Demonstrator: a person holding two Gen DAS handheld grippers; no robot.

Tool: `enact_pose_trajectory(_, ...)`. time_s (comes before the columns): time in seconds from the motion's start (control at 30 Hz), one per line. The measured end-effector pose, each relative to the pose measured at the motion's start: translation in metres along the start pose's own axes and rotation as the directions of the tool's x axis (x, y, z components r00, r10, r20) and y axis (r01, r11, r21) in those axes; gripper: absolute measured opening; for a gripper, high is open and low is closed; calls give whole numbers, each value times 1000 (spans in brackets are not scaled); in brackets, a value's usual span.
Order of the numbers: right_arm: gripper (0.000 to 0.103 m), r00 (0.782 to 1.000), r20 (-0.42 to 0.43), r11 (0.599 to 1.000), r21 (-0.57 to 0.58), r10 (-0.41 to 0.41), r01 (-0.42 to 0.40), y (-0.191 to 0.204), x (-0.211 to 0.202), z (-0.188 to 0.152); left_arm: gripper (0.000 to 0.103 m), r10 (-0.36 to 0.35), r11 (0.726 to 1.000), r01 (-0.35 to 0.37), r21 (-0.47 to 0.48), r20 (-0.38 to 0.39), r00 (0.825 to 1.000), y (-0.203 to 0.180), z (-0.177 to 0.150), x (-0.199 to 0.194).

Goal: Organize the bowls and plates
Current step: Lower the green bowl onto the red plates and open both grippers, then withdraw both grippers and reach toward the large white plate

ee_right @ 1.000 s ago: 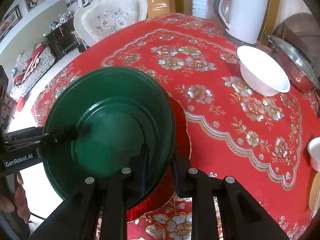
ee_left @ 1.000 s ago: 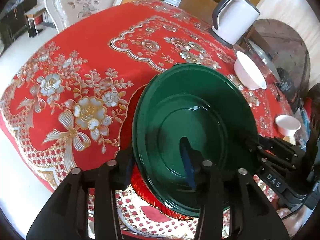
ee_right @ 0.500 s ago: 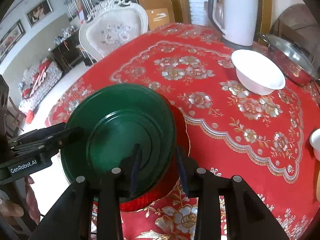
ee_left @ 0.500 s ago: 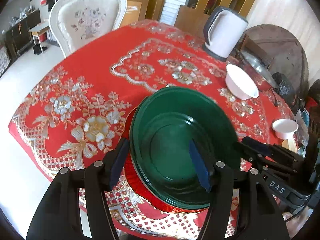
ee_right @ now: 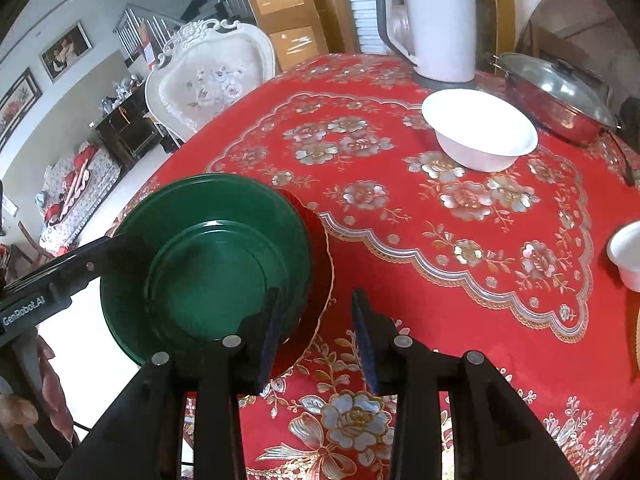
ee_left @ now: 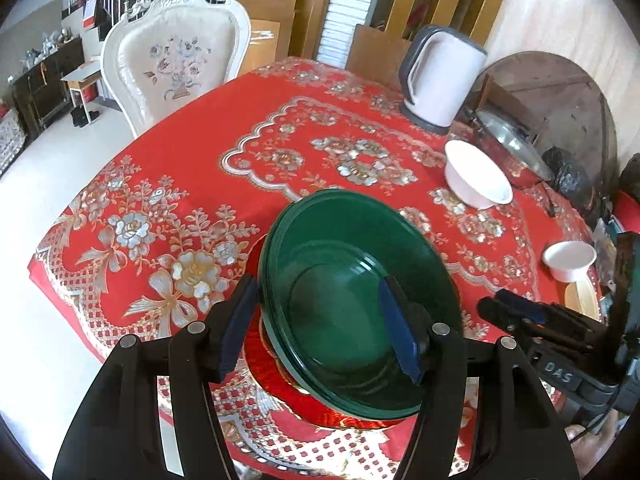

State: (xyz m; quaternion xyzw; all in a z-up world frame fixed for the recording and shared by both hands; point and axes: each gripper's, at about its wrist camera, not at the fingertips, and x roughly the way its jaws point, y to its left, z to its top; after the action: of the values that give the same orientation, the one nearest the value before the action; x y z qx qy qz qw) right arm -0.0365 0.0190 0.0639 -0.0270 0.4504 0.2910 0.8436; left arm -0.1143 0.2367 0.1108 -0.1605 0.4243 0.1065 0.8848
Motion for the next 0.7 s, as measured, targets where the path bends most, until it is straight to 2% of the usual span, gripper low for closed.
enact_pose_trajectory(0.37, 35, 1000, -9, 1000, 12, 6, -6, -5, 2, -4, 63, 6, 998, -8, -55, -42, 999, 21, -9, 24)
enact_pose_trajectory(0.5, 35, 1000, -16, 1000, 29, -2, 3, -11, 3, -8, 63, -24, 995, 25, -97, 4, 1000, 30, -9, 16)
enact_pose_trajectory(0.7, 35, 1000, -11, 996, 84, -11, 12, -32, 0, -11, 63, -42, 995, 50, -87, 87, 995, 20, 3, -8)
